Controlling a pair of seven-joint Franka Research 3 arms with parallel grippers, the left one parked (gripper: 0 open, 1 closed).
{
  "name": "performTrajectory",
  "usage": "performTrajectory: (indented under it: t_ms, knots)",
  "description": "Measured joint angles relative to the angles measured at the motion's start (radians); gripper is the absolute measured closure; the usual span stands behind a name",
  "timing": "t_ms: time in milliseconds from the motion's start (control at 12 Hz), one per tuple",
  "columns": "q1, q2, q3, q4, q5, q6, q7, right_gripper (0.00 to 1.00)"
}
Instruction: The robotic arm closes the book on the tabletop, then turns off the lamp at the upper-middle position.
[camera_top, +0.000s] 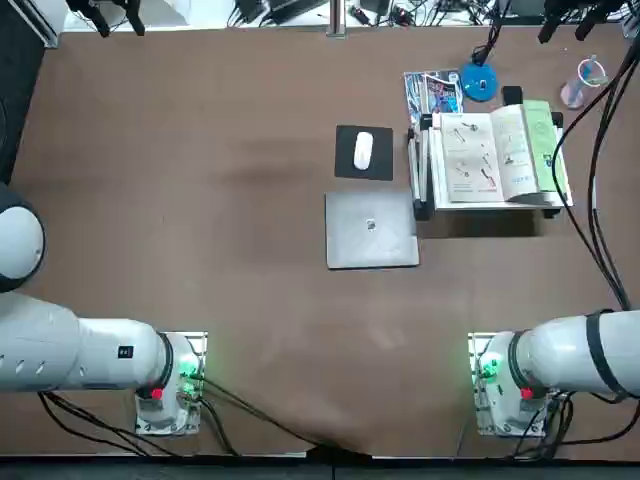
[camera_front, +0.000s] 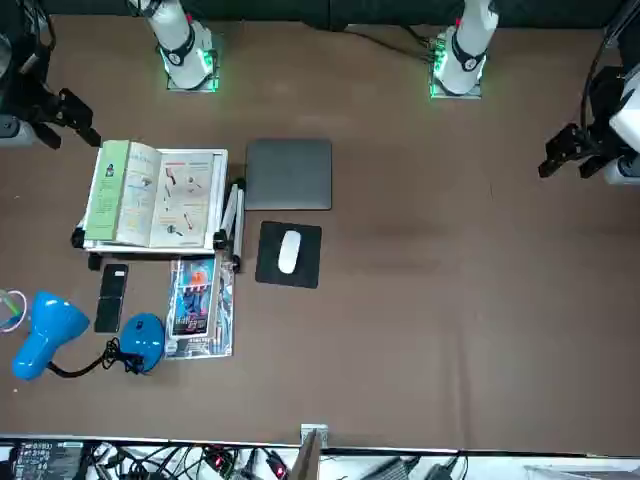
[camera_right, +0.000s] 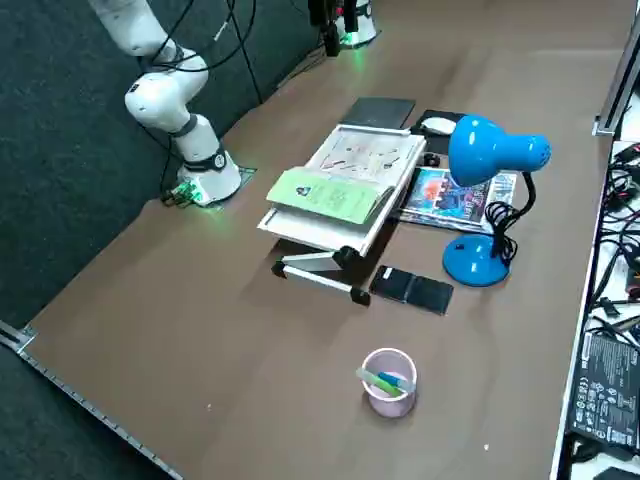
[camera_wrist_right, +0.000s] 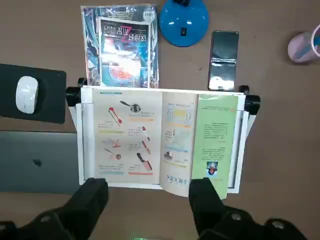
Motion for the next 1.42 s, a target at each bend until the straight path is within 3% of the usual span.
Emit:
performTrajectory:
  t_ms: [917, 1417]
  knots:
    - [-0.009, 0.008, -0.005, 0.001, 0.000, 0.001, 0.007, 0.00]
    - [-0.108, 0.030, -0.011, 0.000, 0.024, -0.008, -0.020, 0.00]
